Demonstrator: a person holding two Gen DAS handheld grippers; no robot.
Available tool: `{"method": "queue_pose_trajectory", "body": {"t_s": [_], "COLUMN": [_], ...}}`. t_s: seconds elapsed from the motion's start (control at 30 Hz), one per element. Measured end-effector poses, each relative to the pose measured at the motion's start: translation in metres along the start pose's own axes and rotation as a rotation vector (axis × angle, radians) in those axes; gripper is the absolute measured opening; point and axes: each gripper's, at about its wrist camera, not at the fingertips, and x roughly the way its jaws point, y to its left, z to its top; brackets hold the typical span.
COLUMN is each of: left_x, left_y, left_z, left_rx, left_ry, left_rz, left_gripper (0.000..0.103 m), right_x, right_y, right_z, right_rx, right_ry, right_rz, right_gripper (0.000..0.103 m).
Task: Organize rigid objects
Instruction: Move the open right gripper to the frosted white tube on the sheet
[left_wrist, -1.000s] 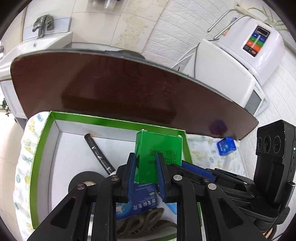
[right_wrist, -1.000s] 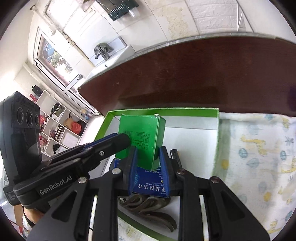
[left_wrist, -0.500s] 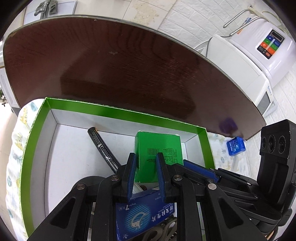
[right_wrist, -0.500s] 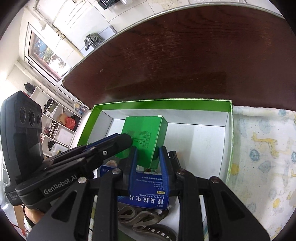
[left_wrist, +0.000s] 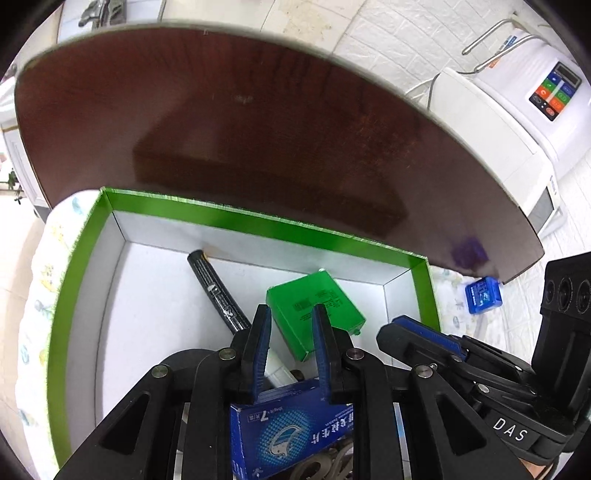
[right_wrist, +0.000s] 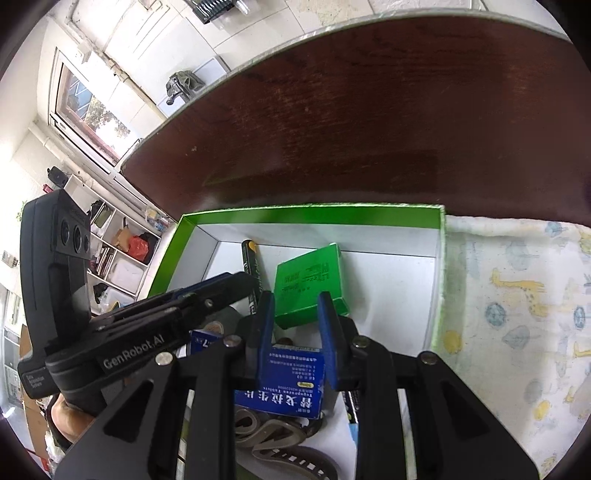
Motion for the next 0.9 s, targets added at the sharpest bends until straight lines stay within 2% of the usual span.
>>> {"method": "queue_pose_trajectory", "body": {"t_s": [0.17, 0.3, 0.53, 0.9], "left_x": [-0.025, -0.032, -0.023, 0.009], "left_y": [-0.027, -0.064, -0.121, -0.184], "left_z": [0.001, -0.004, -0.014, -0.035], "left_rx": [0.034, 0.095, 0.166, 0.241], "left_ry": [-0.056, -0.071, -0.042, 0.031], "left_rz": [-0.023, -0.053, -0.069, -0.072], "left_gripper": [0.023, 0.025, 0.025, 0.025], "right_x": [-0.027, -0.057, -0.105, -0.167], "right_y": [-0.004, -0.015, -0.049, -0.131], "right_z": [-0.001, -0.007, -0.020, -0.045], "right_rx": [-0.005, -0.005, 0.029, 0.092], "right_ry": [-0.037, -0.084, -0.143, -0.191], "right_rz": [0.004, -0.012, -0.054, -0.205], "right_gripper": [0.025, 0.025, 0.025, 0.027]}}
